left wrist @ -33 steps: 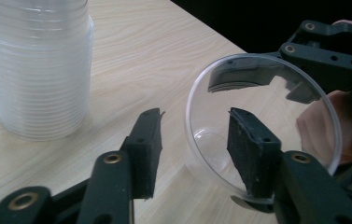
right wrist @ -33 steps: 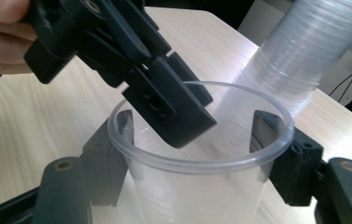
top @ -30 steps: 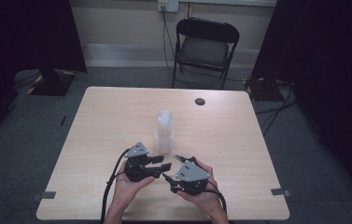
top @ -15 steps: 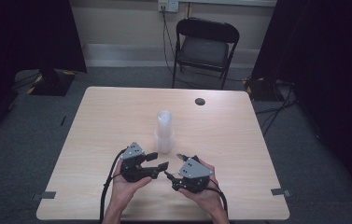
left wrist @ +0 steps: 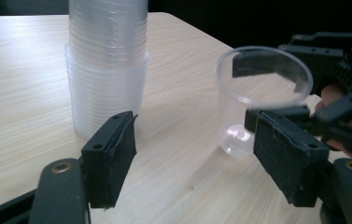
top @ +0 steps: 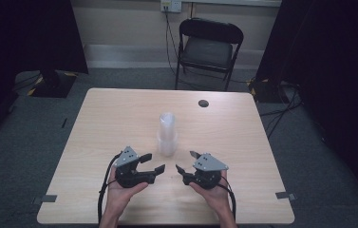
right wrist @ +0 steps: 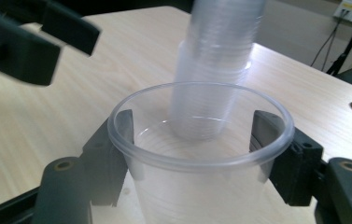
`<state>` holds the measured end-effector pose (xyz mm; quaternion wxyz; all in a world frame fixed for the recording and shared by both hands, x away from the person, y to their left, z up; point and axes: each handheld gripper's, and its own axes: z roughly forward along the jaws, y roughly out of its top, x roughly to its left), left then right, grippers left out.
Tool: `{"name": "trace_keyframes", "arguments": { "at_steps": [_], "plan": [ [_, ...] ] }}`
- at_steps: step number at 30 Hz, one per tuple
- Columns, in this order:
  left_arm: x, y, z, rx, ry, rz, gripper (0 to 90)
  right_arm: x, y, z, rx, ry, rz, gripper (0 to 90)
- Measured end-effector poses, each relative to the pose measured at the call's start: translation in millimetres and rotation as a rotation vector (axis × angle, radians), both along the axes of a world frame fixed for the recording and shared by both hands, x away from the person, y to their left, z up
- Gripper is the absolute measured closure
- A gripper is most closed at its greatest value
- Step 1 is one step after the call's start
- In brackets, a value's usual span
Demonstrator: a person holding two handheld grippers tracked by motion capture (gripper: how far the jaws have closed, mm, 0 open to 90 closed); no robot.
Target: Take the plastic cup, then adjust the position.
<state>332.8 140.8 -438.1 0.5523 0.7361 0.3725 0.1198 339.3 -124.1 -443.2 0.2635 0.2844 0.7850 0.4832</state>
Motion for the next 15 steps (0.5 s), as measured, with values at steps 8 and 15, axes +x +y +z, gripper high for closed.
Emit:
{"name": "trace_keyframes", "arguments": {
  "at_steps": [8, 15],
  "plan": [
    [-7.5, 6.8, -8.2, 0.006, -0.003, 0.019, 29.5, 13.6, -16.0, 7.6, 0.081, 0.016, -0.060, 30.6],
    [-12.0, 10.9, -13.4, 0.004, -0.004, 0.036, 29.5, 28.5, -22.4, 11.1, 0.095, 0.059, -0.090, 30.6]
  ]
}}
